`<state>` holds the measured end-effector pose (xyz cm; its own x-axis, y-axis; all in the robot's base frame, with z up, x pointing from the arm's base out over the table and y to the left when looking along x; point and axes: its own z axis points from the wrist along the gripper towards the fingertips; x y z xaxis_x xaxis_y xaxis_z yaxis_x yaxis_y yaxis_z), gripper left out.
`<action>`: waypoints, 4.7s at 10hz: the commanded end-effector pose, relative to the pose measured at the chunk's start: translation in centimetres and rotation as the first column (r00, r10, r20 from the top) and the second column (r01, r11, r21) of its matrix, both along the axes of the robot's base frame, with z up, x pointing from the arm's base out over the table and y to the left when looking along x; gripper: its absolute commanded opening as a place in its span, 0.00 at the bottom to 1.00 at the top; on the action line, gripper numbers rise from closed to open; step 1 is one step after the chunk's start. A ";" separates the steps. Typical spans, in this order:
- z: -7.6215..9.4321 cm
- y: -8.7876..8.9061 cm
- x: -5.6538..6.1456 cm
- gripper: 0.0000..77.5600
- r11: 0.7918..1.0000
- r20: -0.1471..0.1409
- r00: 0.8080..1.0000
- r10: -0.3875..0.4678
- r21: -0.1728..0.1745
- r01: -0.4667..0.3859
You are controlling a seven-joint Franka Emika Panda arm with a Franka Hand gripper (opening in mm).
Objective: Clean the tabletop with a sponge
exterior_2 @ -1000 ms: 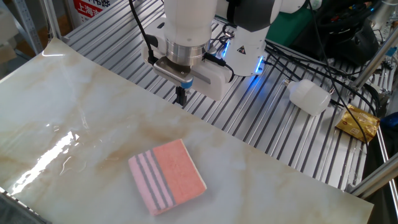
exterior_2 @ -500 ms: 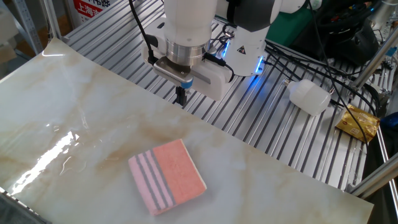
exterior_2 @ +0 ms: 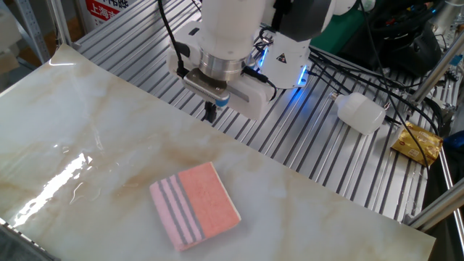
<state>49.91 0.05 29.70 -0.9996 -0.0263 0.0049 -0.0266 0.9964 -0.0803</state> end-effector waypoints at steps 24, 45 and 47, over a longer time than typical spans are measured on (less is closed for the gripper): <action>-7.7 0.3 3.4 0.00 0.997 0.034 0.999 -0.010 0.082 0.007; -8.7 1.0 3.2 0.00 0.995 -0.010 0.996 -0.087 0.048 0.087; -9.9 1.1 4.0 0.00 0.996 0.000 0.997 -0.079 0.051 0.079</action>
<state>53.43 0.94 20.31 -0.9983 0.0568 0.0154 0.0564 0.9980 -0.0296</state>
